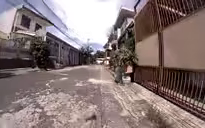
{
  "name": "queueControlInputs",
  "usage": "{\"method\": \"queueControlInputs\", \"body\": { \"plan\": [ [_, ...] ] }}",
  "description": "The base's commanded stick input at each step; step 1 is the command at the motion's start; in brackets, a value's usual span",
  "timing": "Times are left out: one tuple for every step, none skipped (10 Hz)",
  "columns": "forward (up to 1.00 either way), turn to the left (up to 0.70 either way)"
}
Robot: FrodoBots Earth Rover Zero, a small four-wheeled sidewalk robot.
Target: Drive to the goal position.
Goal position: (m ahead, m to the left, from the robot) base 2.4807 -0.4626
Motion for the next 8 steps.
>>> {"method": "queueControlInputs", "body": {
  "plan": [
    [0.7,0.0],
    [0.7,0.0],
    [0.7,0.0],
    [0.7,0.0],
    [0.7,0.0],
    [0.7,0.0],
    [0.7,0.0],
    [0.7,0.0]
  ]
}}
